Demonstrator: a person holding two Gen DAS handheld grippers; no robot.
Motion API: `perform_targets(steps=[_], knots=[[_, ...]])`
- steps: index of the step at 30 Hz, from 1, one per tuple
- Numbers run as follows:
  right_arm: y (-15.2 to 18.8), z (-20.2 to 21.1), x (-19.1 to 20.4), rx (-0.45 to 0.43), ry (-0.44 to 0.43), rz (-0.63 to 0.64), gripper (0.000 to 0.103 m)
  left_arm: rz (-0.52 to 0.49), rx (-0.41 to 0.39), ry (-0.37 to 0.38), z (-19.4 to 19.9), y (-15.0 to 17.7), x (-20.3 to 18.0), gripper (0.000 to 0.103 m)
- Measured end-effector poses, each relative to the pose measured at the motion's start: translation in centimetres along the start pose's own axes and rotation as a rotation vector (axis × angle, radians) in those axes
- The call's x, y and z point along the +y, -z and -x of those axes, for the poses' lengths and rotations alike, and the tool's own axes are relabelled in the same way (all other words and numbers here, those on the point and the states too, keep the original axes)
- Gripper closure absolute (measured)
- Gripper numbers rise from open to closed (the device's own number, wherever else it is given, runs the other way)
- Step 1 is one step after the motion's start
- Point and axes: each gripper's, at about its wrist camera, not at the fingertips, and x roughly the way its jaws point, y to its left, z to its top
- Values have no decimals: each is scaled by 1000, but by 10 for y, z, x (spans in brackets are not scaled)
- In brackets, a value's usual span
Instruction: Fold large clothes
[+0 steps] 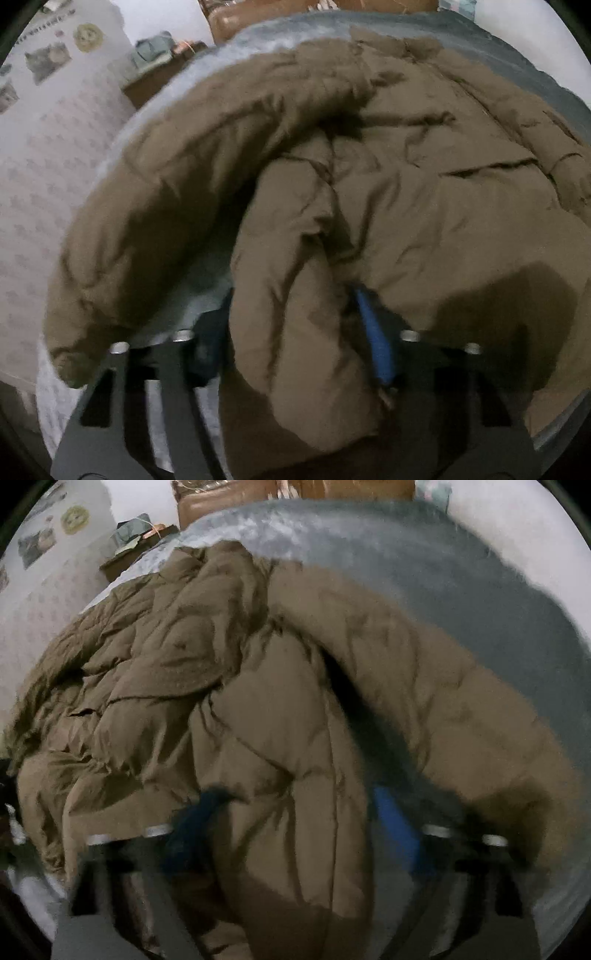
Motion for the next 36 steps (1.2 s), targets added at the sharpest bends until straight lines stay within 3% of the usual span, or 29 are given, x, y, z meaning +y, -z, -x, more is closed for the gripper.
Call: perform_targets(steps=[1, 3, 6, 9, 13, 15, 16, 17, 19, 21, 23, 24, 25, 27, 28, 29, 32, 36], knots=[[1, -4, -2, 15, -5, -4, 53, 5, 0, 7, -1, 1, 2, 57], [4, -5, 2, 17, -13, 34, 74, 34, -5, 32, 0, 2, 8, 69], [5, 1, 9, 3, -5, 71, 90, 84, -20, 62, 9, 6, 18, 85], [0, 21, 14, -74, 25, 79, 94, 214, -63, 135, 31, 15, 37, 93], [-2, 68, -1, -207, 27, 12, 94, 366, -111, 247, 64, 35, 56, 94], [3, 85, -7, -236, 24, 2, 94, 452, -96, 297, 69, 50, 68, 93], [7, 86, -8, -226, 24, 8, 93, 491, -47, 324, 61, 59, 73, 91], [12, 77, -10, -163, 16, 23, 91, 510, -1, 345, 52, 64, 75, 90], [18, 61, -17, -80, -3, 14, 72, 529, 69, 319, 39, 76, 81, 82], [19, 55, -22, -59, -39, 18, 35, 466, 54, 244, 49, 72, 81, 74], [20, 64, -37, -121, 6, -8, 22, 392, -11, 130, 72, 68, 79, 54], [17, 71, -51, -162, 22, -50, 19, 373, -39, 93, 80, 67, 77, 39], [16, 75, -60, -180, 29, -81, 19, 357, -82, 60, 90, 66, 75, 31], [14, 84, -89, -228, 118, -169, 17, 318, -165, -2, 117, 65, 76, 25], [15, 85, -95, -232, 151, -177, 17, 314, -200, -27, 124, 60, 77, 16], [16, 83, -107, -223, 226, -181, 17, 320, -230, -46, 134, 58, 82, 13], [21, 74, -120, -181, 312, -152, 17, 345, -331, -82, 161, 35, 100, 5], [23, 51, -117, -90, 310, -72, 17, 369, -333, -72, 164, 3, 113, 3]])
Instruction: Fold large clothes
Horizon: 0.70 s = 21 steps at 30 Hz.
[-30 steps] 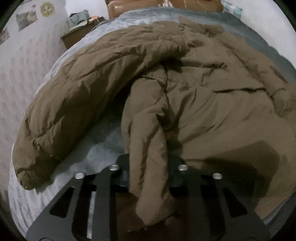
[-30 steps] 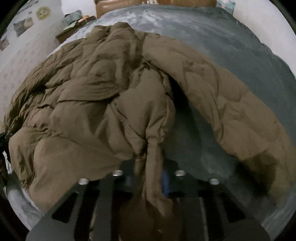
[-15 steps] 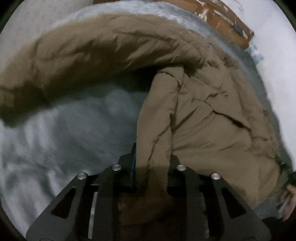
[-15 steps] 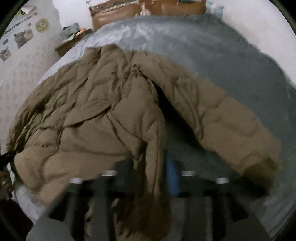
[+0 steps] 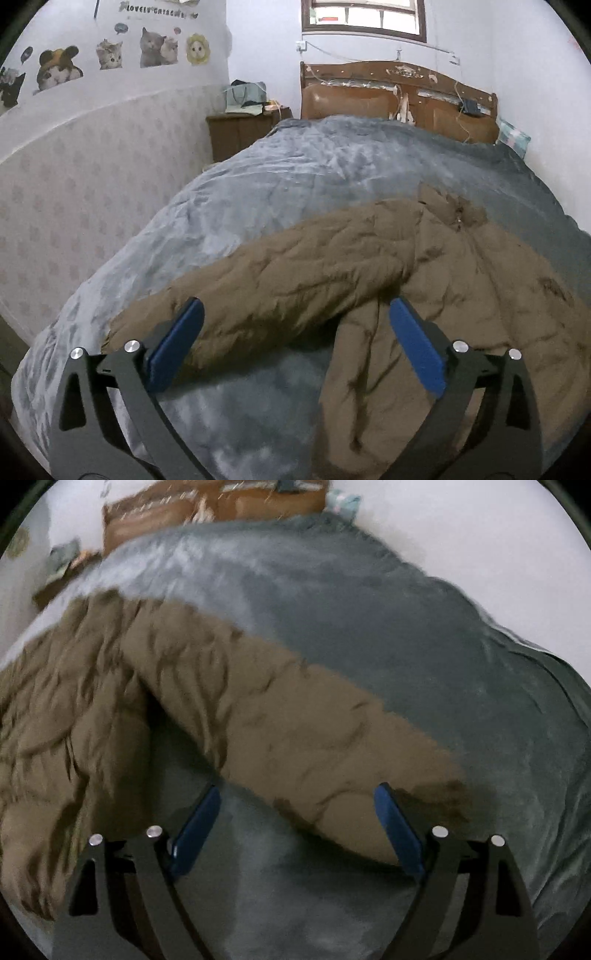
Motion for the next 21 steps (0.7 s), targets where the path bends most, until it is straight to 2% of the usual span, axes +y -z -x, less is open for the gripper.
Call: perform_targets(steps=[2, 4, 8, 9, 10, 11, 12, 15, 18, 21], knots=[[1, -9, 17, 14, 29, 88, 17, 34, 31, 16, -9, -9, 0, 3], [2, -26, 34, 52, 111, 190, 17, 78, 51, 52, -19, -11, 1, 3], [6, -52, 26, 123, 245, 206, 21, 86, 70, 69, -46, 13, -5, 3], [4, -56, 21, 131, 256, 186, 39, 85, 88, 71, -53, 18, -6, 3], [1, -59, 13, 142, 253, 150, 52, 86, 103, 73, -60, 21, -6, 3], [-1, -62, 4, 154, 244, 104, 71, 93, 112, 78, -64, 21, -4, 3], [-5, -62, 0, 156, 234, 72, 81, 98, 109, 82, -65, 20, -5, 3], [-19, -51, -12, 98, 238, -5, 91, 106, 67, 76, -65, 10, -5, 3], [-46, -11, -8, -68, 239, -71, 92, 109, 42, 89, -63, 6, -7, 3], [-88, 42, 15, -293, 171, -104, 92, 116, 39, 107, -63, 5, -8, 3]])
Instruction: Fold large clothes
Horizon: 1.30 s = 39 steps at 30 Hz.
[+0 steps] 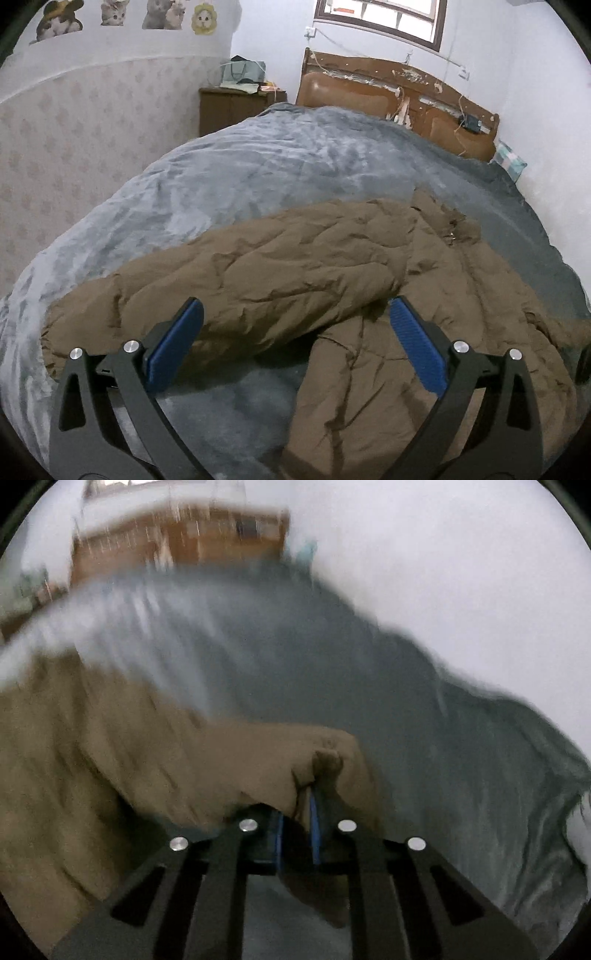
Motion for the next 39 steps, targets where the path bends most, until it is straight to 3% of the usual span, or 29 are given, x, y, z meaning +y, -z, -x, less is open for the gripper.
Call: perform_targets(steps=[5, 7, 9, 13, 15, 19, 23, 25, 27, 28, 34, 37, 39], knots=[[-78, 46, 80, -174, -234, -42, 92, 21, -5, 1, -1, -2, 6, 3], [-100, 59, 134, -192, -367, -17, 92, 37, -12, 2, -1, -4, 10, 3], [-106, 67, 183, -182, -444, 39, 91, 54, -18, 0, -1, -6, 16, 3], [-93, 76, 300, -143, -607, 189, 88, 104, -24, 7, -4, -9, 27, 3], [-77, 61, 344, -102, -655, 219, 87, 118, -23, 8, -7, -9, 31, 3], [-38, 16, 400, 72, -644, 262, 79, 146, -16, 14, -13, -8, 36, 3], [2, -11, 420, 165, -544, 419, 68, 150, -9, 40, -16, -8, 33, 3], [13, -5, 422, 120, -463, 538, 49, 141, -12, 47, -16, -8, 30, 3], [14, 8, 415, 71, -384, 618, 12, 133, -10, 55, -17, -8, 27, 3], [14, 15, 410, 47, -349, 655, 6, 130, -7, 56, -18, -7, 26, 3], [13, 84, 340, 18, -397, 708, 2, 103, 8, 51, -22, -2, 19, 3], [20, 104, 289, -29, -331, 704, 2, 75, 6, 52, -20, 1, 9, 3], [20, 119, 255, -57, -346, 658, 2, 42, 9, 60, -20, 5, 0, 3]])
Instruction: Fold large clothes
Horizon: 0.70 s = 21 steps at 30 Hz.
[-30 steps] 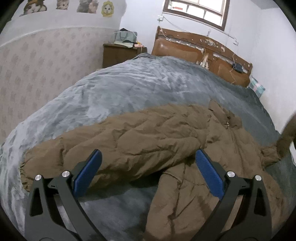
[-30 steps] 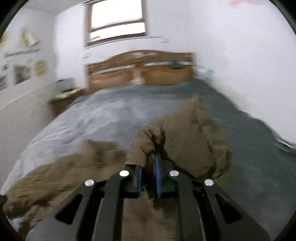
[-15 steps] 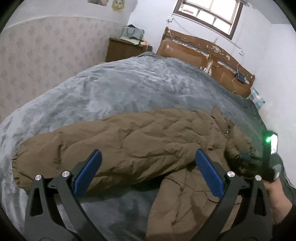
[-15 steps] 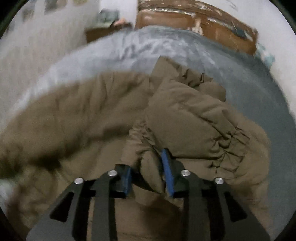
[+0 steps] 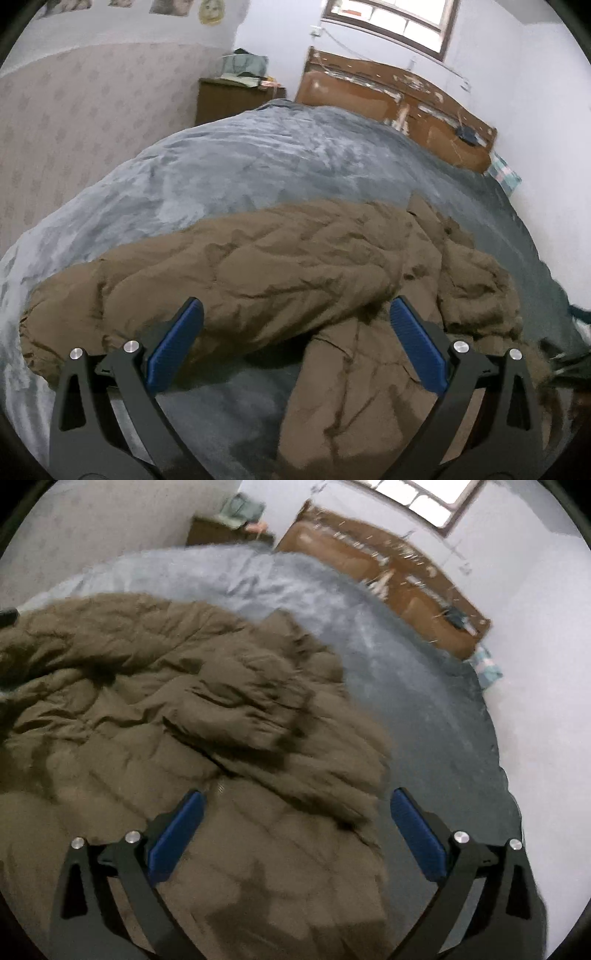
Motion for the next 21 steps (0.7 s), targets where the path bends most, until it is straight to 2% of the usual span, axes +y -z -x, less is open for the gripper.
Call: perform_targets(steps=[3, 6, 8, 11, 15, 19, 21], knots=[[25, 25, -39, -62, -13, -131, 2, -70, 15, 25, 0, 10, -21, 3], [47, 37, -77, -164, -9, -307, 2, -140, 29, 54, 5, 15, -48, 3], [55, 30, -105, -181, 4, -456, 2, -218, 32, 51, 11, 15, -75, 3], [55, 24, -138, -178, -39, -587, 2, -287, 25, 54, 17, 10, -109, 3], [57, 24, -160, -227, -27, -644, 2, -420, 69, 38, -10, 17, -180, 3], [62, 17, -172, -184, -74, -642, 2, -613, 112, -5, -51, 44, -252, 3], [64, 14, -176, -183, -63, -647, 2, -703, 99, -35, -69, 57, -285, 3]])
